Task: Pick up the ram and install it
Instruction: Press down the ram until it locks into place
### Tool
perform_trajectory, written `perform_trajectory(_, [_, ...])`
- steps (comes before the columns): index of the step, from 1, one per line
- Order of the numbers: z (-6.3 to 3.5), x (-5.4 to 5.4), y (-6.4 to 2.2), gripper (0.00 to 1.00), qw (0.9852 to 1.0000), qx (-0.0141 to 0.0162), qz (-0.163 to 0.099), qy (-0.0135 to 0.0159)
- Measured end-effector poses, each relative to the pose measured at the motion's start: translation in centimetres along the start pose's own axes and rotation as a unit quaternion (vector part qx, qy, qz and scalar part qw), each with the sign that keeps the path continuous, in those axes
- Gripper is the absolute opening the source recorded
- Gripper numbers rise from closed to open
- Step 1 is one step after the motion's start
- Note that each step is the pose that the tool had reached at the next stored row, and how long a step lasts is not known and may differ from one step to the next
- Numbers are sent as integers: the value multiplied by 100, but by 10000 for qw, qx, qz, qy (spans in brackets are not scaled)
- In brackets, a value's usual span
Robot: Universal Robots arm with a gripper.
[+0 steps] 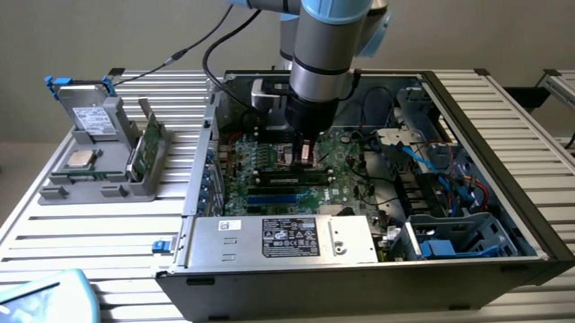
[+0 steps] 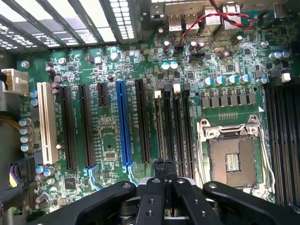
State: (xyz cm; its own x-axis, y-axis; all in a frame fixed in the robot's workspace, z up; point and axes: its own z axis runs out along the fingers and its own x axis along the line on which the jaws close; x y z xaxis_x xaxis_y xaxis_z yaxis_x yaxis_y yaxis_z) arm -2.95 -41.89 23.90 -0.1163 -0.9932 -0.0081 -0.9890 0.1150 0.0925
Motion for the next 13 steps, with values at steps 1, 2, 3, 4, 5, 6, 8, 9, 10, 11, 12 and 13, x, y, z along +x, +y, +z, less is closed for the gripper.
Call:
perform_trajectory(1, [-19,-1,2,11,10000,8,43,-5])
perform_trajectory(2, [-39,-1,4,11,10000,16,88,-10])
perform_trajectory(3, [-60,-1,6,11,9999,21,134,-15])
perform_trajectory(4, [-81,-1,8,11,9998,23,184,-20])
perform_trajectory(5, [-98,-1,10,11,9997,24,238,-24])
perform_trajectory(6, [-112,-1,11,11,9996,24,284,-27])
perform_trajectory(8, [-127,-2,12,11,9992,27,387,-26])
perform_trajectory(9, [-128,-2,12,11,9990,28,442,-28])
perform_trajectory(10, [-128,-2,12,11,9988,29,497,-31])
perform_trajectory(11, [-128,-2,12,11,9985,30,554,-34])
perform_trajectory(12, [-129,-2,12,11,9981,31,608,-36])
perform_trajectory(13, [-129,-2,12,11,9977,32,671,-38])
